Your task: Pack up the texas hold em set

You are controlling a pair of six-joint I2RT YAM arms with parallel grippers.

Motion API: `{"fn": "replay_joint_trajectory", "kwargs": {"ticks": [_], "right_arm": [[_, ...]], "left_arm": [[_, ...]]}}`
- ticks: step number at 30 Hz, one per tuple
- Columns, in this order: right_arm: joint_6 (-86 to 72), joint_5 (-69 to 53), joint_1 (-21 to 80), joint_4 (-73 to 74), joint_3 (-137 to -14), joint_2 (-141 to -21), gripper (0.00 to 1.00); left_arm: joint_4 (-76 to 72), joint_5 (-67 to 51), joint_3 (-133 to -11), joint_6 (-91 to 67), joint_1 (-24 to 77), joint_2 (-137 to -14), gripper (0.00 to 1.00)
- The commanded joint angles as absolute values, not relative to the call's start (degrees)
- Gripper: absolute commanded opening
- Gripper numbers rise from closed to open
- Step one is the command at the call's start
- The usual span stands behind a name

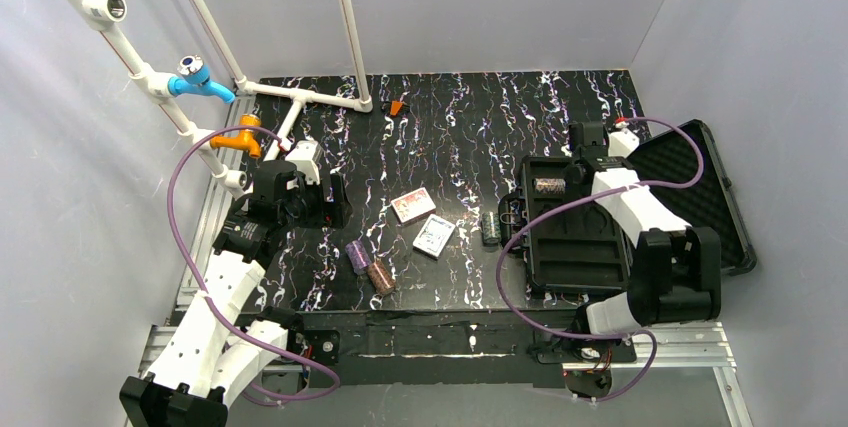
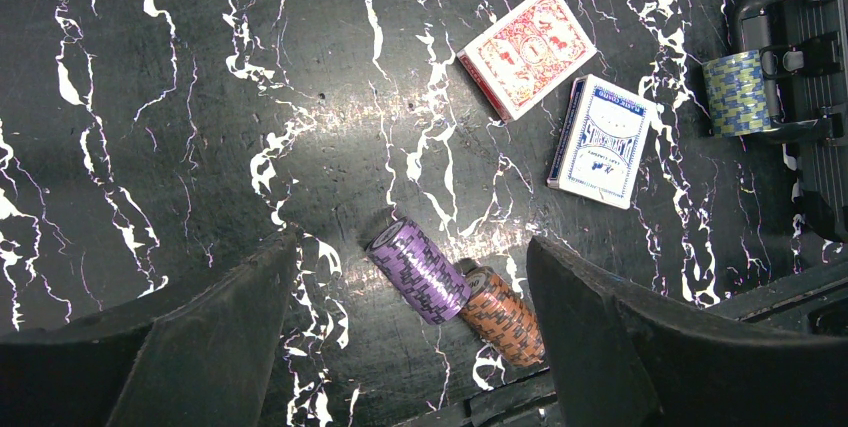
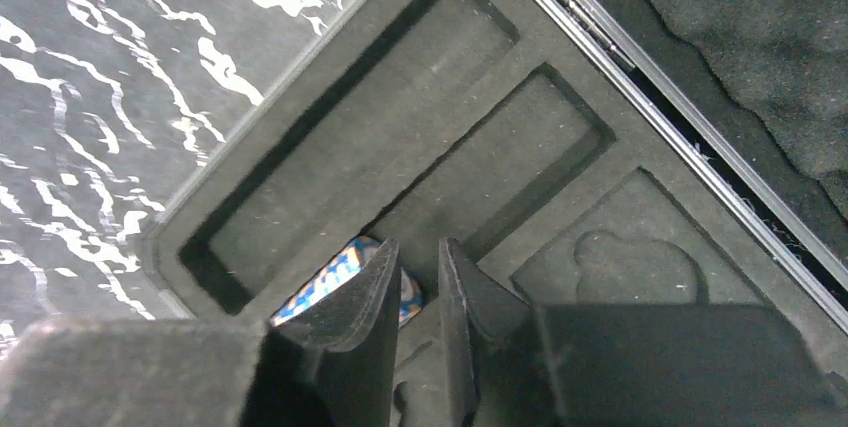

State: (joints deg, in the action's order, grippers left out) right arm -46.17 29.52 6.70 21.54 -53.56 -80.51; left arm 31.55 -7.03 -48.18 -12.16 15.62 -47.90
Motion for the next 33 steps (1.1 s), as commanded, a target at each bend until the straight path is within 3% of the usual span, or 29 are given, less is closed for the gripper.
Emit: {"fn": "replay_joint_trajectory", "kwargs": {"ticks": [1, 10, 26, 33], "right_arm": [[-41.6, 30.8, 6.5, 20.9, -55.4, -84.4, 0.25], [-36.9, 20.1, 6.4, 19.9, -56.9, -89.4, 0.13], [-33.1, 3.1, 6.4, 15.4, -56.2, -93.6, 0.16], [-31.2, 1.1, 6.4, 15.8, -57.0, -93.9, 0.22]], "left_arm": [[31.8, -7.0, -49.0, -11.5, 15.9, -47.5, 0.83], [31.8, -7.1, -49.1, -11.6, 15.9, -47.9, 0.83], [31.8, -7.1, -49.1, -11.5, 15.9, -47.7, 0.83], [31.8, -7.1, -49.1, -11.5, 15.9, -47.6, 0.83]]}}
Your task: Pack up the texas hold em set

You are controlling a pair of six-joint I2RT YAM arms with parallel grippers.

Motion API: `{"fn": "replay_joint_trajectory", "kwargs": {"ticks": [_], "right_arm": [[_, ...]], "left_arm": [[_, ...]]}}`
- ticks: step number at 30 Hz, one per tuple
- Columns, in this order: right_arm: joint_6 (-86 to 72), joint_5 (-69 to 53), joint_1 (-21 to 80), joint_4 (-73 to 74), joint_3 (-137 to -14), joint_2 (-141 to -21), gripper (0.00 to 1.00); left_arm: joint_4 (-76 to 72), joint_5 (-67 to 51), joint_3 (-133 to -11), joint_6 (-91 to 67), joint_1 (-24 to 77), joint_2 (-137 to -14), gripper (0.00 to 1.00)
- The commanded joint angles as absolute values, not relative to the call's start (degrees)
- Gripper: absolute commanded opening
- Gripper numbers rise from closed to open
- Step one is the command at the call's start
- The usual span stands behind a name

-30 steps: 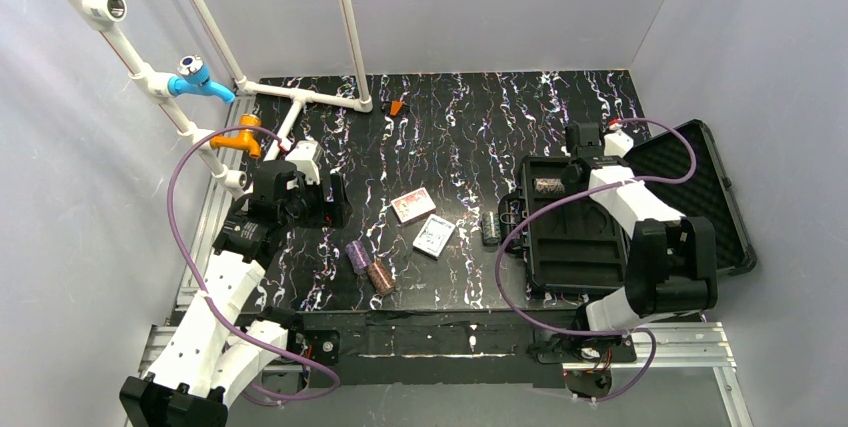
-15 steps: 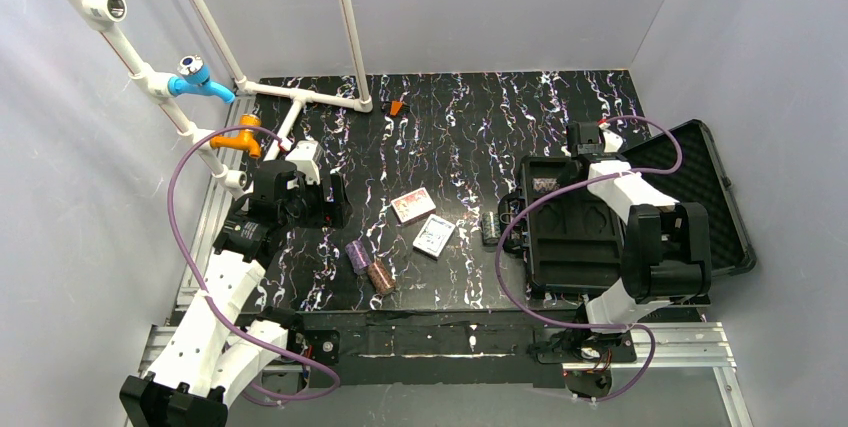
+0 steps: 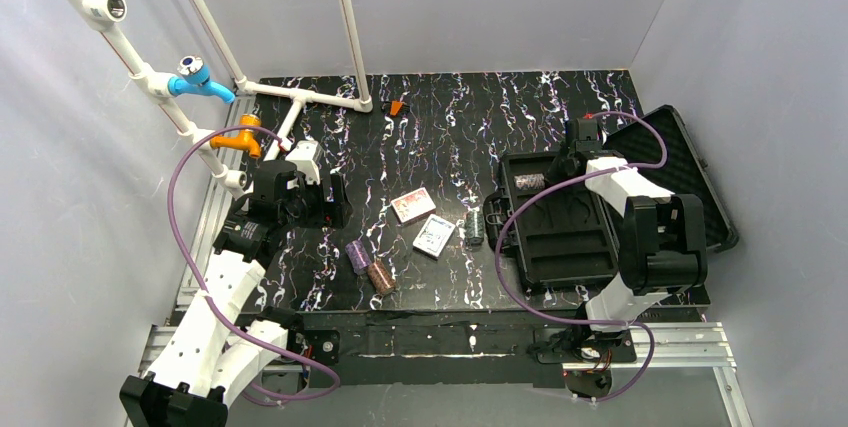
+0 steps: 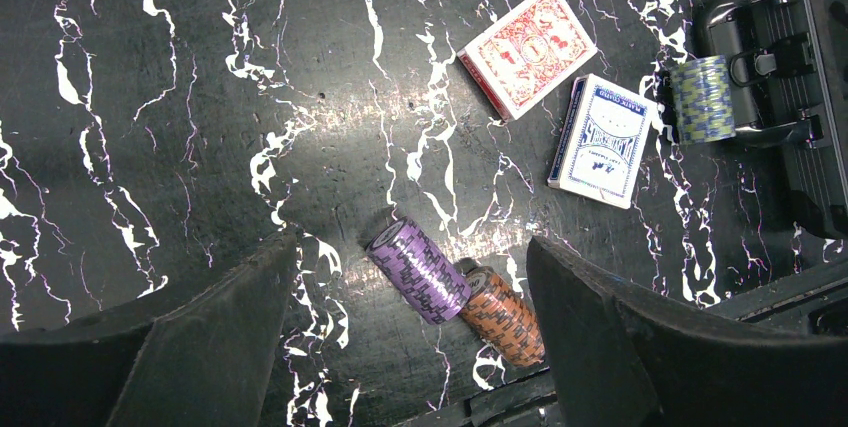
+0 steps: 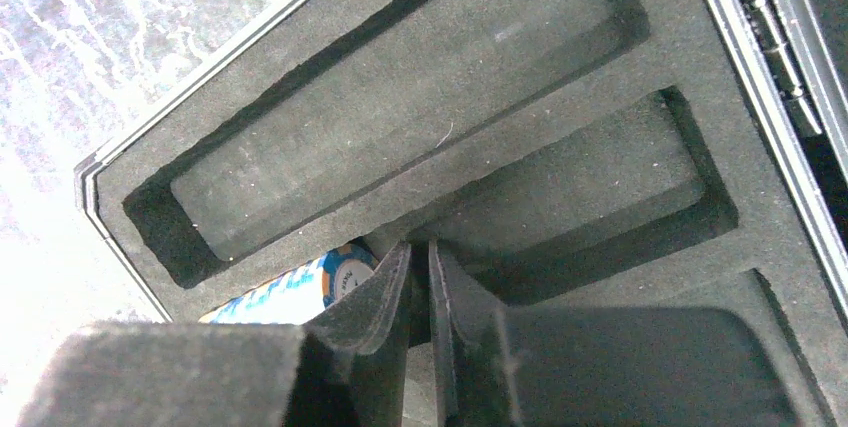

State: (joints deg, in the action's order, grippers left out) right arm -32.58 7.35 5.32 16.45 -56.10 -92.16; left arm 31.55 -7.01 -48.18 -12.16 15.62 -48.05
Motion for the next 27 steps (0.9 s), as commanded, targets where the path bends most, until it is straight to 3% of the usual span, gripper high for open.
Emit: {"fn": "replay_joint_trajectory", "kwargs": {"ticks": [1, 5, 8, 13, 27], "right_arm": [[-30.7, 1.1, 6.4, 16.1, -57.1, -93.8, 0.24], [-29.1, 3.3, 6.5, 18.1, -58.5, -92.7, 0.42], [-28.5, 5.3, 6.4, 19.7, -59.4, -91.2, 0.68], [-27.8, 7.7, 6.5, 22.9, -62.1, -88.4, 0.96], [-27.9, 9.3, 17.2, 31.9, -67.9, -81.7, 0.98]], "left_arm": [[31.8, -7.0, -49.1, -11.6, 15.9, -47.6, 0.83], [31.8, -7.1, -49.1, -11.6, 15.8, -47.6, 0.83], [31.8, -7.2, -49.1, -11.5, 15.9, -47.7, 0.83], [31.8, -7.1, -49.1, -11.6, 15.9, -47.6, 0.83], [31.9, -7.5, -49.3, -11.6, 15.9, -47.5, 0.83]]}}
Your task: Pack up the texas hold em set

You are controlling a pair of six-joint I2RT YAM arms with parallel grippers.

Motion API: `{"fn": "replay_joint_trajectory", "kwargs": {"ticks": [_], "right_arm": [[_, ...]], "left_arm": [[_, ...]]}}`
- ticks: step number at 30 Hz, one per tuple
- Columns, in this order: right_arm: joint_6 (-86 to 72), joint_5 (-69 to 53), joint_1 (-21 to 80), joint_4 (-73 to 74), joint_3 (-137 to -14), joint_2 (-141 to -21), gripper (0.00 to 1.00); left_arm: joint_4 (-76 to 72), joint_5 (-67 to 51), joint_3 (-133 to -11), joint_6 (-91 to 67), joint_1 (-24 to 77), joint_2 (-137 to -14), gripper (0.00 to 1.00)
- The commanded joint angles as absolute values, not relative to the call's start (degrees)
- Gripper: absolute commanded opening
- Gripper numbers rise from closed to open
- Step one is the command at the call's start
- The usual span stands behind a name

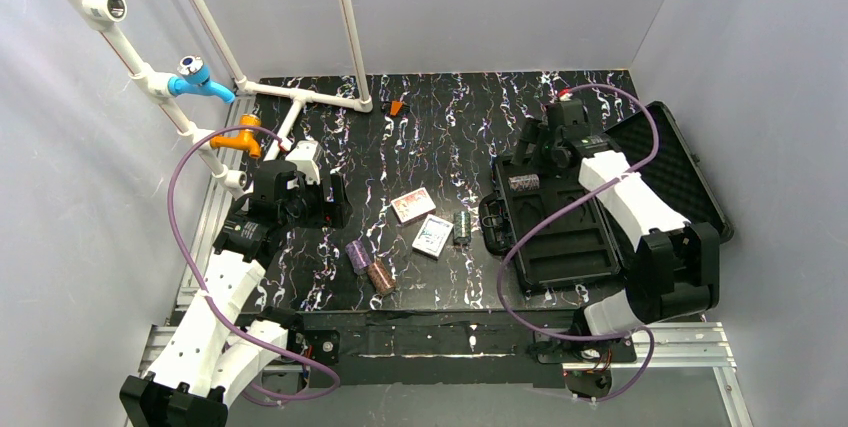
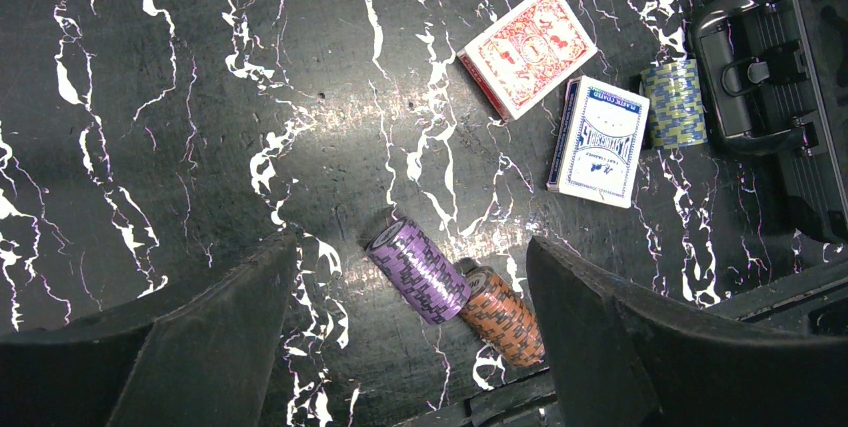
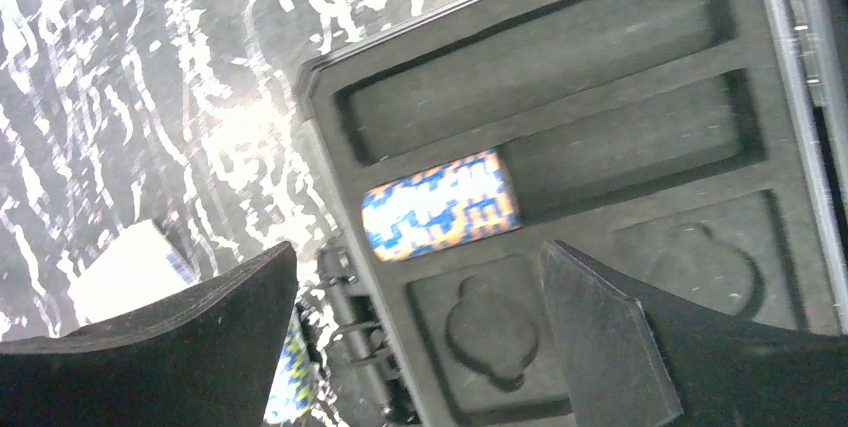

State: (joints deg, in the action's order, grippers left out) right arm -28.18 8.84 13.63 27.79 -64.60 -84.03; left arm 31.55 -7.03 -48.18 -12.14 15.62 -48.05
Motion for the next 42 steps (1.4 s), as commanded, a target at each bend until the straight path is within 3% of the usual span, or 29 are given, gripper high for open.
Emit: {"fn": "replay_joint_trajectory", "kwargs": {"ticks": [1, 19, 42], "right_arm": [[-28.2, 9.3, 18.3, 32.4, -68.1, -81.4, 0.98], [-33.1, 7.6, 37.8, 32.8, -66.5, -86.3, 0.9], [-38.5, 11.2, 43.8, 32.8, -65.6, -98.3, 0.68]], "left_arm": [[31.9, -7.4, -49.3, -11.5, 15.9, -47.5, 0.83], [32.0, -7.6, -49.2, -11.6, 15.9, -47.0, 0.83], [32.1, -7.9, -49.0, -11.8, 15.9, -46.2, 0.83]]}}
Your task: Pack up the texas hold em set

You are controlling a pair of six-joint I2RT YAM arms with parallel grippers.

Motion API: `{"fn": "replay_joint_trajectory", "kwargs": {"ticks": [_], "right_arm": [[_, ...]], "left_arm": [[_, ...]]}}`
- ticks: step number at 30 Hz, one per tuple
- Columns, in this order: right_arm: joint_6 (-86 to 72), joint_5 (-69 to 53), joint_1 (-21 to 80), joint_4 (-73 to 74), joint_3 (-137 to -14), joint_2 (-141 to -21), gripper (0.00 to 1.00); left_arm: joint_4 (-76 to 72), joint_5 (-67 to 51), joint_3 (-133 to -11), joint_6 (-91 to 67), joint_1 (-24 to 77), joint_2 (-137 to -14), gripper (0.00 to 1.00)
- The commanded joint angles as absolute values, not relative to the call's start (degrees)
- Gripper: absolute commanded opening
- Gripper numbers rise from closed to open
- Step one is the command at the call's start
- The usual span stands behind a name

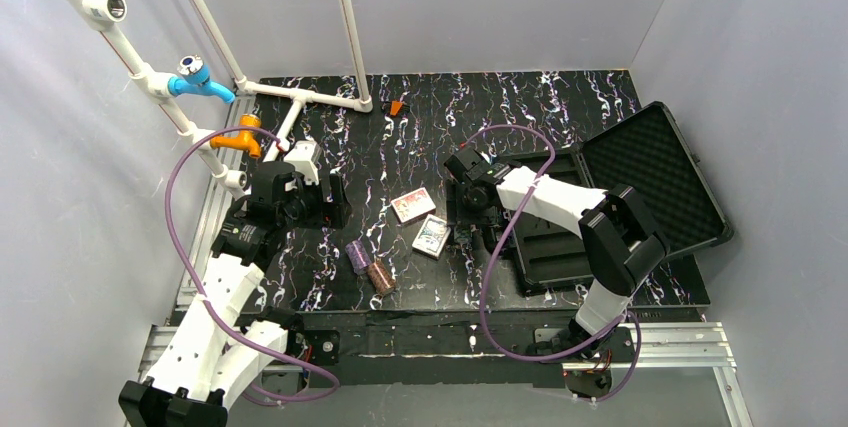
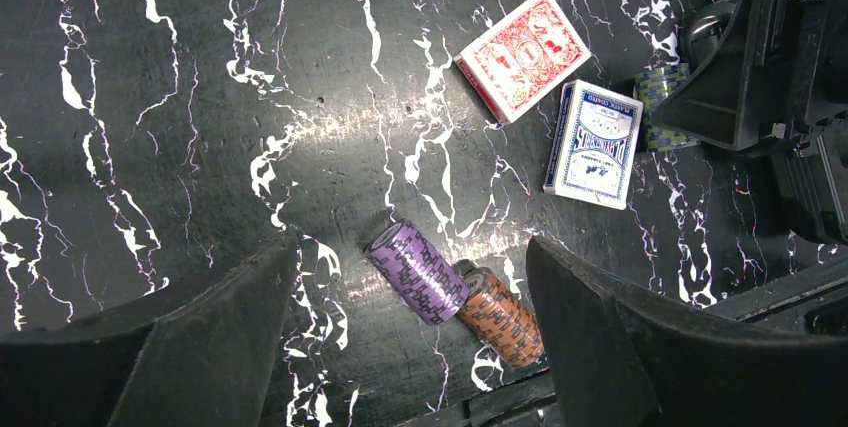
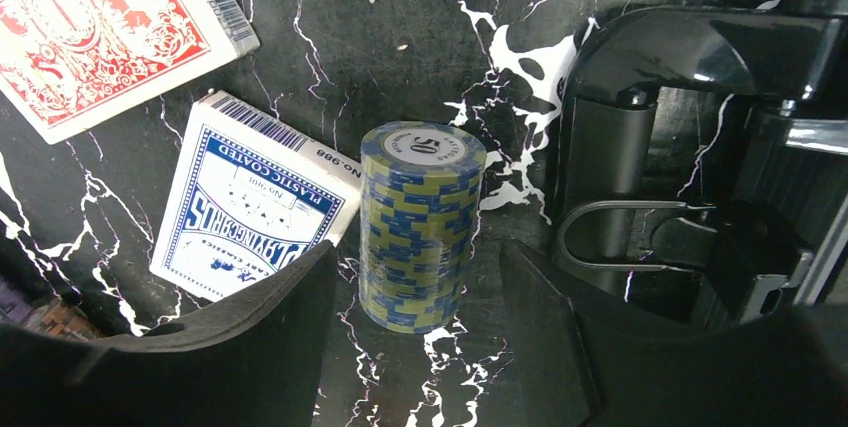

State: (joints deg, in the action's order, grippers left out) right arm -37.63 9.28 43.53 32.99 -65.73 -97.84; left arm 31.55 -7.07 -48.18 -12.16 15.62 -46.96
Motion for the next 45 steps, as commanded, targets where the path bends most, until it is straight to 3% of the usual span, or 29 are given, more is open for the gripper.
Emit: {"fn": "replay_joint_trajectory", "kwargs": {"ticks": [1, 23, 37, 43, 45], "right_arm": [[-38.4, 11.2, 43.8, 32.8, -65.6, -98.7, 0.68], [-38.7, 12.7, 44.1, 32.1, -65.6, -101.5, 0.53], [-38.2, 11.8, 44.1, 32.0, -65.5, -98.0, 0.15], [-39.5, 12.3, 44.1, 27.9, -62.1, -92.3, 0.01], [-39.7, 12.7, 44.1, 27.3, -61.6, -90.9, 0.01]], "left_arm": [[32.0, -7.9, -49.1, -11.8, 15.9, -46.2, 0.83], [32.0, -7.9, -49.1, -11.8, 15.9, -46.4, 0.83], [32.0, -8.1, -49.1, -11.8, 15.9, -46.3, 0.83], [32.0, -8.0, -49.1, -11.8, 15.9, -46.1, 0.83], [32.1, -8.0, -49.1, -11.8, 15.9, -46.0, 0.83]]}}
